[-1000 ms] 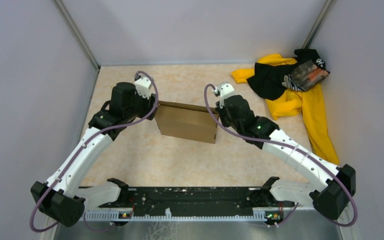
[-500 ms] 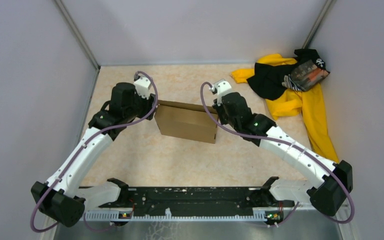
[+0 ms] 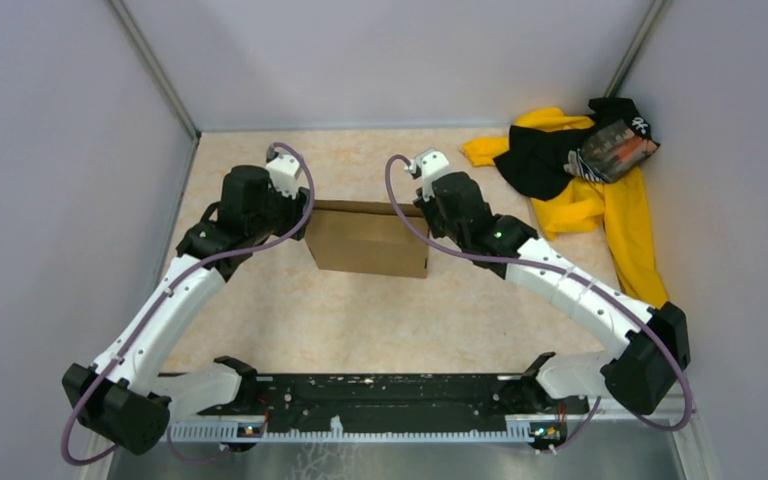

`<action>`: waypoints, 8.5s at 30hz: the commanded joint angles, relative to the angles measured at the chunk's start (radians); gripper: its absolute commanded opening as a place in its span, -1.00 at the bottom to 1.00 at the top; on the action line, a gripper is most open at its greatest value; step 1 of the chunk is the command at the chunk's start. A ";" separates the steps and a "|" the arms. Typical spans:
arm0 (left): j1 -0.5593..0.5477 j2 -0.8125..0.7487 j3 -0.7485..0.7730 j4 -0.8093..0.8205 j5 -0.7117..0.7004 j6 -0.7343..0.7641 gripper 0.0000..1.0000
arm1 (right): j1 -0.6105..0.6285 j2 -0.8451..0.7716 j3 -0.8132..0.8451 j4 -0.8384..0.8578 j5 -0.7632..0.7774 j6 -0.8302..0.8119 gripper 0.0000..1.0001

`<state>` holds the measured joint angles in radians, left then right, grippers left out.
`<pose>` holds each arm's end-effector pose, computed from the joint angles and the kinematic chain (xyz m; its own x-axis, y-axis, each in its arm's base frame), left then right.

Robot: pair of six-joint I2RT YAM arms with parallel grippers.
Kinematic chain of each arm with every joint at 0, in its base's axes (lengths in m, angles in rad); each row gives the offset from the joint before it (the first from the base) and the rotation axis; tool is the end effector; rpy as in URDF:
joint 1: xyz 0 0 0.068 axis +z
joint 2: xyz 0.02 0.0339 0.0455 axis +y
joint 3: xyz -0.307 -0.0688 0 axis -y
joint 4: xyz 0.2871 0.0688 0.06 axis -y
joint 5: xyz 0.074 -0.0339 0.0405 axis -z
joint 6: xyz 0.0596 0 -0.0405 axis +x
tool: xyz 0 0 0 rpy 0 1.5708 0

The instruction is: Fold the paper box

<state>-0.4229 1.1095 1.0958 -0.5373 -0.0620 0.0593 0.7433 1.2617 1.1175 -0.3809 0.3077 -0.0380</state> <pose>0.2614 -0.1136 0.3746 -0.4552 0.2697 -0.8486 0.3891 0.9174 0.0829 0.2570 0.2117 0.3585 -0.3516 -0.3724 -0.8589 -0.4657 0.8655 -0.1846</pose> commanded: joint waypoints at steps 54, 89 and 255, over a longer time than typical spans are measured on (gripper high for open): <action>0.096 0.043 -0.005 0.082 0.057 -0.037 -0.13 | -0.124 0.038 0.065 0.116 -0.130 0.004 -0.59; 0.098 0.102 0.086 0.028 0.108 -0.056 -0.61 | -0.125 0.079 0.132 0.074 -0.150 0.029 -0.98; 0.088 0.201 0.141 -0.024 0.206 -0.236 -0.79 | -0.093 0.299 0.439 -0.307 -0.216 0.411 -1.00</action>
<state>-0.3161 1.2938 1.2171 -0.5568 0.0780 -0.1429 0.6189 1.5902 1.5703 -0.7292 0.1928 0.3439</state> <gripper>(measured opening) 0.114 0.007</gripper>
